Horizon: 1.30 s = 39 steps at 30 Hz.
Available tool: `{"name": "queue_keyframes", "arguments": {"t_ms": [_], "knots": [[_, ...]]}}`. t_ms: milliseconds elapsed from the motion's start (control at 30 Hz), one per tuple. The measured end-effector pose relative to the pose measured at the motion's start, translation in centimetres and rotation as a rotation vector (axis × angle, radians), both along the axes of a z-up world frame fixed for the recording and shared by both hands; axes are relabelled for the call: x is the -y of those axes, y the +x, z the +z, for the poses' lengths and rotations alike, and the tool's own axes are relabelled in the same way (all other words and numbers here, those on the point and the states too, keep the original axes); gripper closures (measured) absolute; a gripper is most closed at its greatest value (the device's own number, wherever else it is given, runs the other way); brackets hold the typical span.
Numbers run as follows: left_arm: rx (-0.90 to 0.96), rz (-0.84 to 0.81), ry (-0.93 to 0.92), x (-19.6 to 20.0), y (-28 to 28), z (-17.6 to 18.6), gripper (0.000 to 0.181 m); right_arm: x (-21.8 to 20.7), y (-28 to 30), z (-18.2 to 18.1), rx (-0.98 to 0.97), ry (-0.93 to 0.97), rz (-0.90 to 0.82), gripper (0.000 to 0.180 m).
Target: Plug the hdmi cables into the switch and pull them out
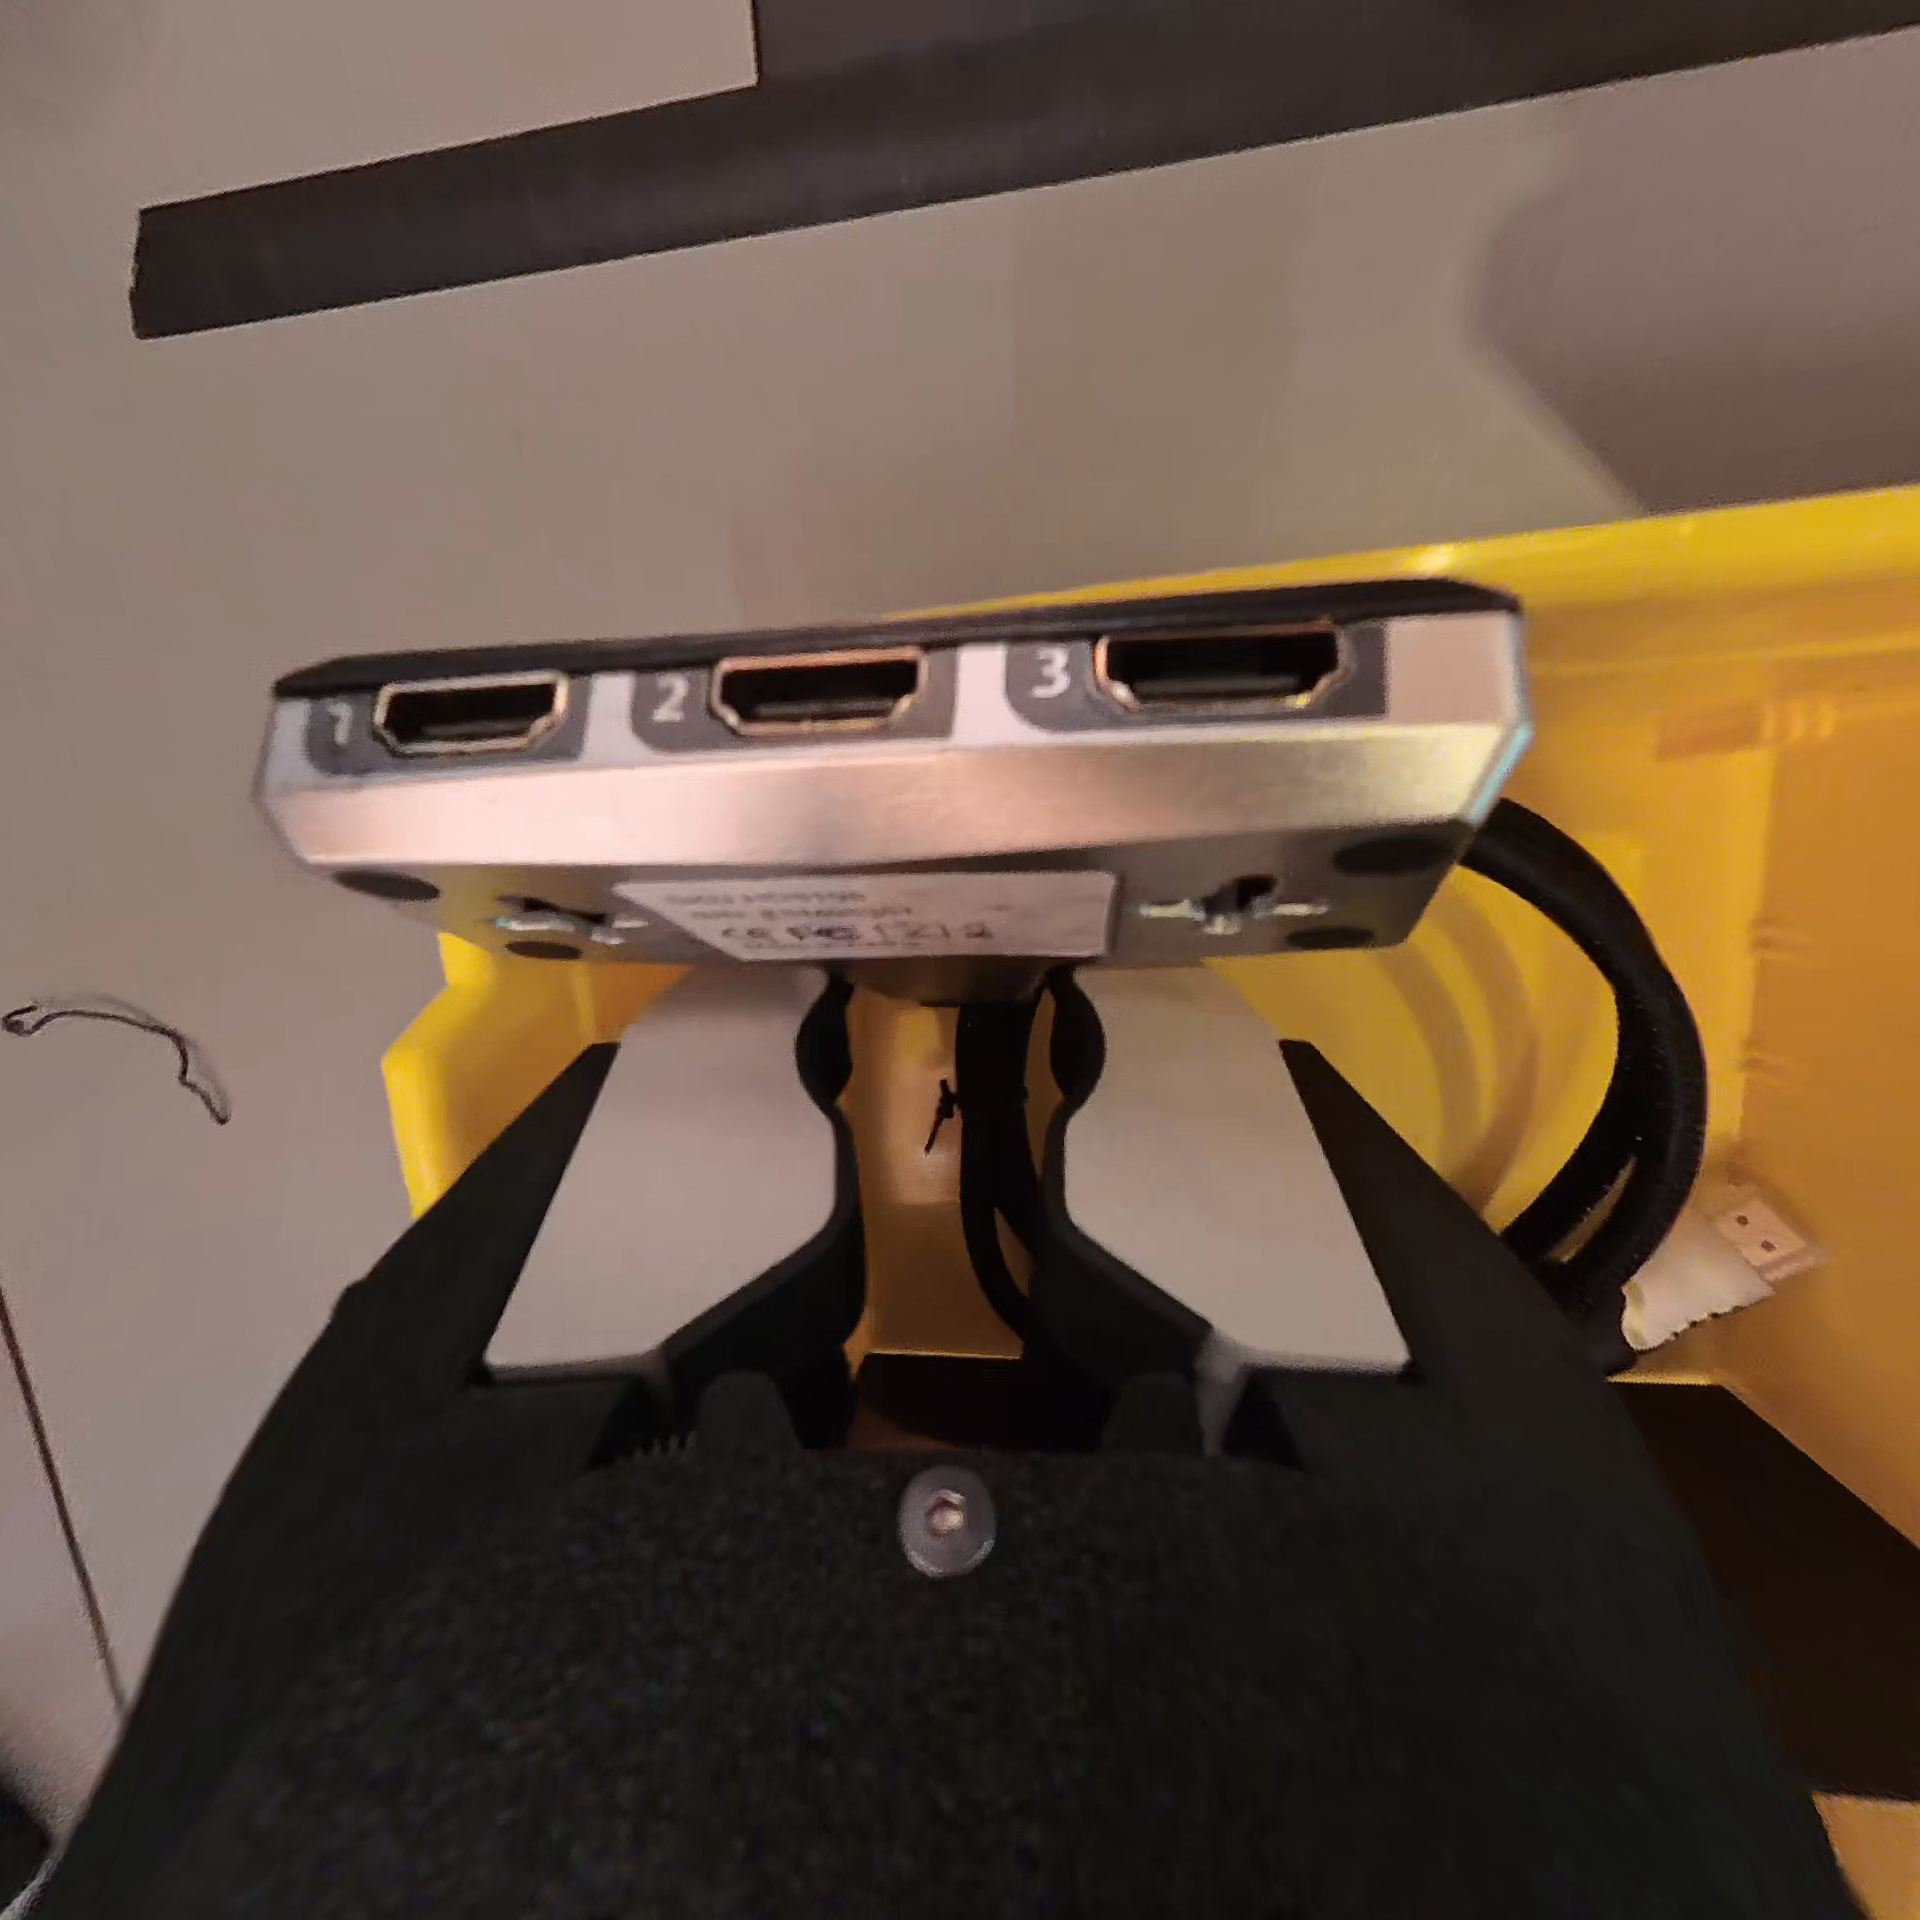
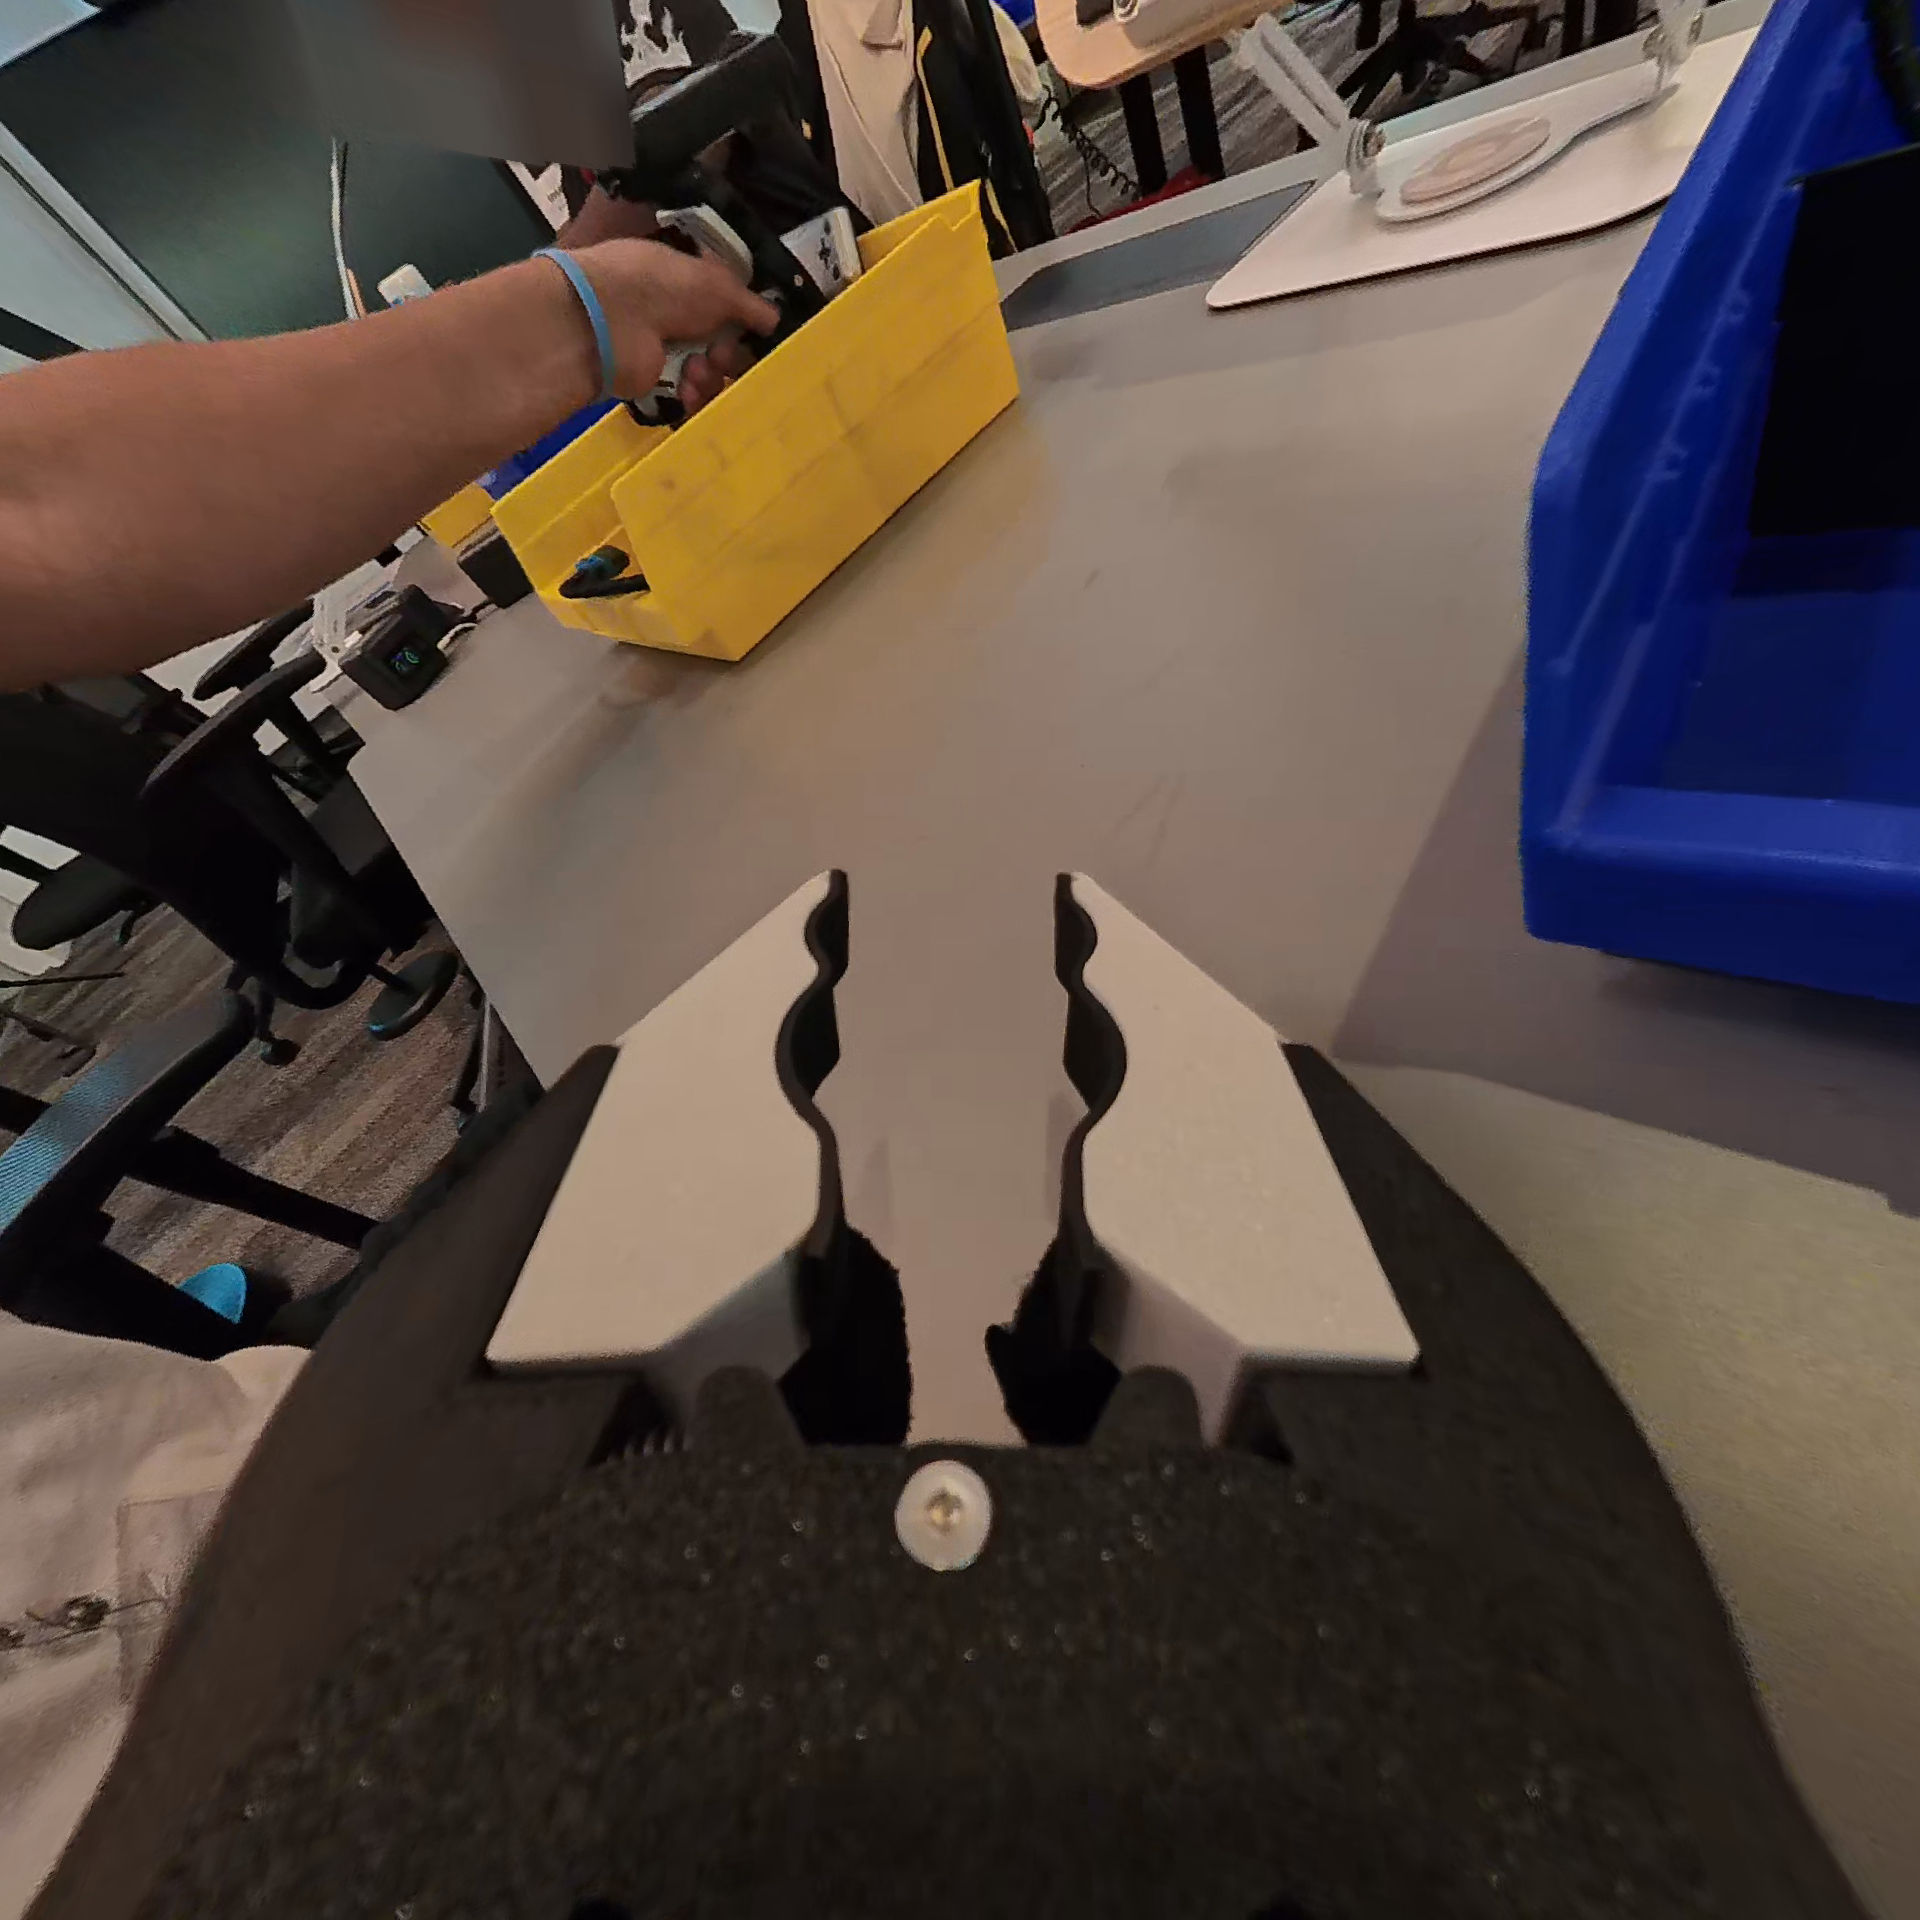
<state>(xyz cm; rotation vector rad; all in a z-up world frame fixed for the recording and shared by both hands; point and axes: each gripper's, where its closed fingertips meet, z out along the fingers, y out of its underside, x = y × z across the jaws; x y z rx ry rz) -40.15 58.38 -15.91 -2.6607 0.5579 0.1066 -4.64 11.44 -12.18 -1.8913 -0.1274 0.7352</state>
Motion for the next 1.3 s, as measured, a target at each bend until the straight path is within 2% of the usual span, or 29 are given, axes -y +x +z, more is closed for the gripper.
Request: {"name": "queue_keyframes", "arguments": {"t_ms": [133, 233, 300, 400, 567, 700, 800, 1000, 1167, 1300], "knots": [[0.094, -0.011, 0.094, -0.1, 0.6, 1.6, 0.157, -0.1, -0.4, -0.1, 0.0, -0.009, 0.016, 0.14], [0.142, -0.054, 0.212, 0.3, 1.0, 4.4, 0.158, -0.1, -0.6, -0.1, 0.001, -0.005, 0.019, 0.14], [0.159, -0.095, 0.327, 0.7, 1.2, 7.5, 0.158, -0.1, -0.5, -0.1, 0.008, -0.005, 0.019, 0.14], [0.126, -0.196, 0.562, 2.2, 2.1, 14.0, 0.158, -0.1, -0.7, 0.6, -0.014, 0.021, 0.019, 0.14], [0.042, -0.343, 0.927, 8.1, 5.7, 24.9, 0.157, -0.9, -2.1, 3.0, 0.055, 0.14, 0.044, 0.138], [0.163, -0.453, 1.081, 14.9, 11.3, 29.7, 0.157, -3.2, -4.0, 7.7, 0.208, 0.319, 0.02, 0.129], [0.301, -0.557, 1.071, 19.9, 16.3, 29.4, 0.157, -5.4, -5.9, 12.4, 0.302, 0.424, -0.011, 0.13], [0.442, -0.66, 0.987, 27.3, 23.9, 23.6, 0.157, -8.1, -8.8, 20.3, 0.232, 0.556, -0.064, 0.13], [0.457, -0.678, 0.91, 30.5, 27.3, 19.3, 0.157, -9.4, -9.6, 20.4, 0.303, 0.57, -0.04, 0.132], [0.463, -0.688, 0.889, 32.1, 28.8, 17.7, 0.158, -10.9, -9.6, 19.0, 0.431, 0.584, -0.048, 0.134]]}}
